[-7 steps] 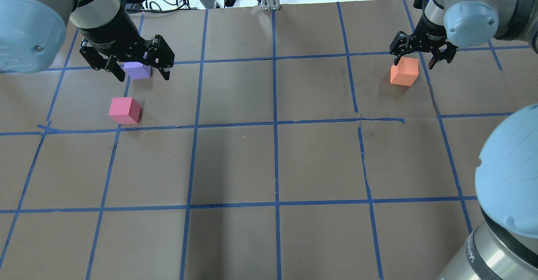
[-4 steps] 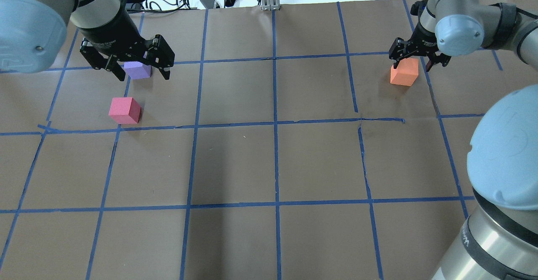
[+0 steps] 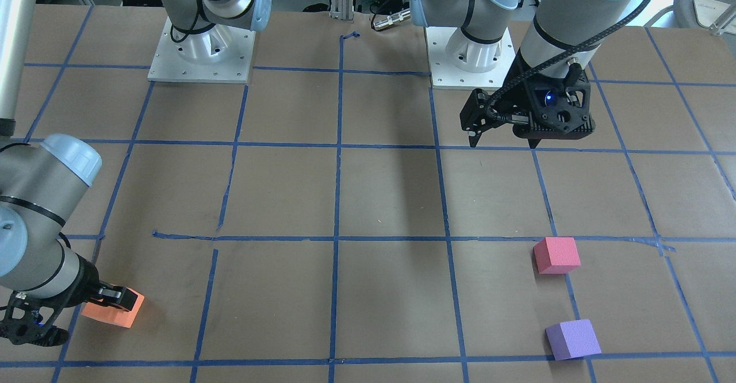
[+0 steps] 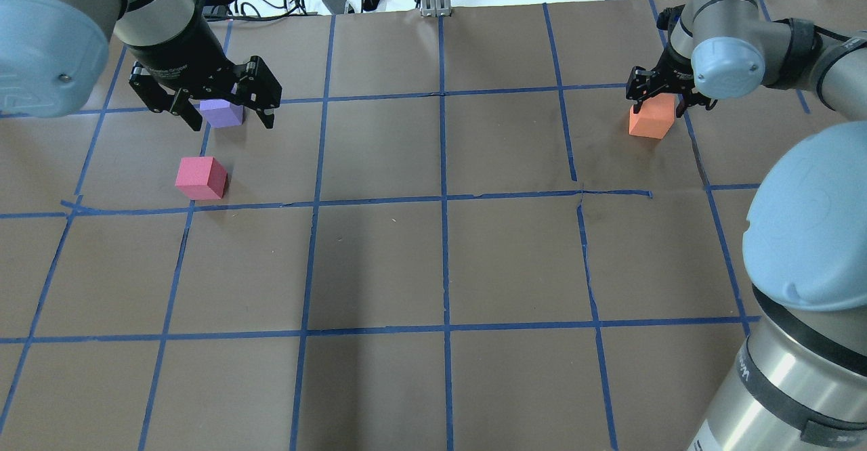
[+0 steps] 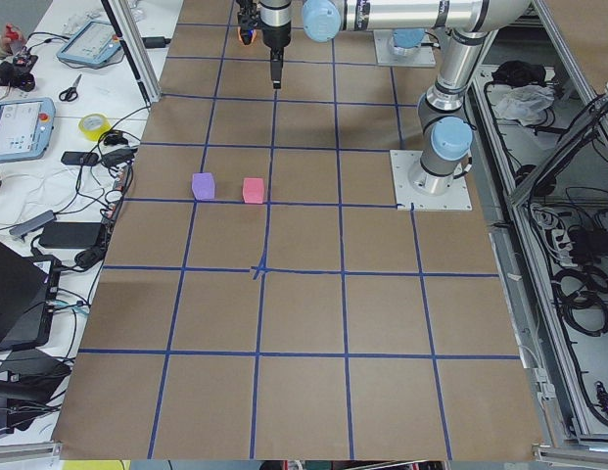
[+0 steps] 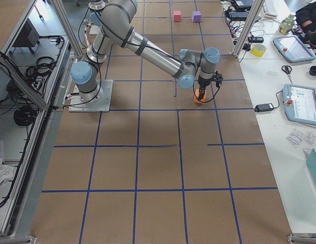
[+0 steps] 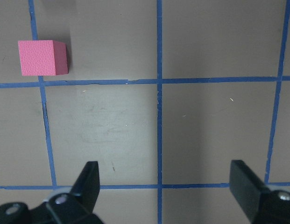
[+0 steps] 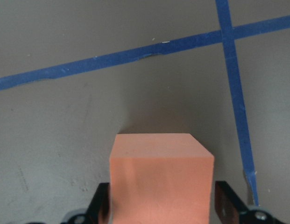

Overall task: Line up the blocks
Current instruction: 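Move the right gripper down onto the orange cube and close it, then carry the orange cube with the right gripper toward the middle of the table, then lower the orange cube onto the table and open the right gripper, then reach the left gripper to the orange cube and grasp it while the right arm withdraws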

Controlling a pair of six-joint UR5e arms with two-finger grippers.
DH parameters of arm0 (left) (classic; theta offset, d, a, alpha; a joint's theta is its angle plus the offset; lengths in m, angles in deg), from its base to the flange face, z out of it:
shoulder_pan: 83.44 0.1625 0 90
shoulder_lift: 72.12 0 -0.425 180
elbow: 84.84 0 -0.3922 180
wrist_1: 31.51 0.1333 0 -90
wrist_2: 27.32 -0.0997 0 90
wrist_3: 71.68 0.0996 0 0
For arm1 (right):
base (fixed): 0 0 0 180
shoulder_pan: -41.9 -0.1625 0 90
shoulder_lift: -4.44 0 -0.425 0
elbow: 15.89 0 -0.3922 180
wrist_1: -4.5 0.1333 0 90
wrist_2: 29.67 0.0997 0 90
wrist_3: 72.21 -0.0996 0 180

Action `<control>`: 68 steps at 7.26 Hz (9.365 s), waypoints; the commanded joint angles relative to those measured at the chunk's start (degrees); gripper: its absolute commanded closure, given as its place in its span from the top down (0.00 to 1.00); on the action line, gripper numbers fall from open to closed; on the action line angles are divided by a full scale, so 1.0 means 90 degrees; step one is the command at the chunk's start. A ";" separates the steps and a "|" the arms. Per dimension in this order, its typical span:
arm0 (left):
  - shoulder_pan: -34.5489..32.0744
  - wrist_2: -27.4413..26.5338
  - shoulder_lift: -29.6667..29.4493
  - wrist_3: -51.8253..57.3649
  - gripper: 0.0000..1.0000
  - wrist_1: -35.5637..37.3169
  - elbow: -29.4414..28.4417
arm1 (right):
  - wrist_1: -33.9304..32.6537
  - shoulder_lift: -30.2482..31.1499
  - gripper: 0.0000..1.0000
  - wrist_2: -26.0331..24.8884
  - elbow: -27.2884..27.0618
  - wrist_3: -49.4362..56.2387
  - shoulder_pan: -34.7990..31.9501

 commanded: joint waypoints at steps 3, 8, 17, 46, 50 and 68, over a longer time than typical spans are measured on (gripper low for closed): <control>0.0010 -0.0001 0.0012 0.0040 1.00 0.0000 0.0000 | -0.0013 -0.0014 0.34 0.0017 0.0088 -0.0014 0.0000; 0.0019 -0.0001 -0.0037 0.0196 1.00 0.0223 0.0000 | 0.0515 0.0397 0.30 0.0329 0.0225 0.0006 -0.1694; 0.0790 -0.0030 -0.0037 0.0663 1.00 0.0215 0.0019 | 0.0798 -0.0794 0.30 0.0476 0.1739 -0.0608 -0.3779; 0.0285 -0.0256 -0.0885 0.0199 1.00 0.1081 -0.0088 | 0.3316 0.2608 1.00 0.0212 0.0482 -0.1510 -0.1987; -0.0681 -0.0206 -0.1793 -0.0867 1.00 0.1943 -0.0369 | 0.3308 0.3423 1.00 0.0173 -0.0310 -0.1254 -0.1563; -0.1992 0.0390 -0.3885 -0.3339 0.43 0.3662 -0.0547 | 0.3210 0.3522 1.00 0.0212 -0.0449 -0.1254 -0.1582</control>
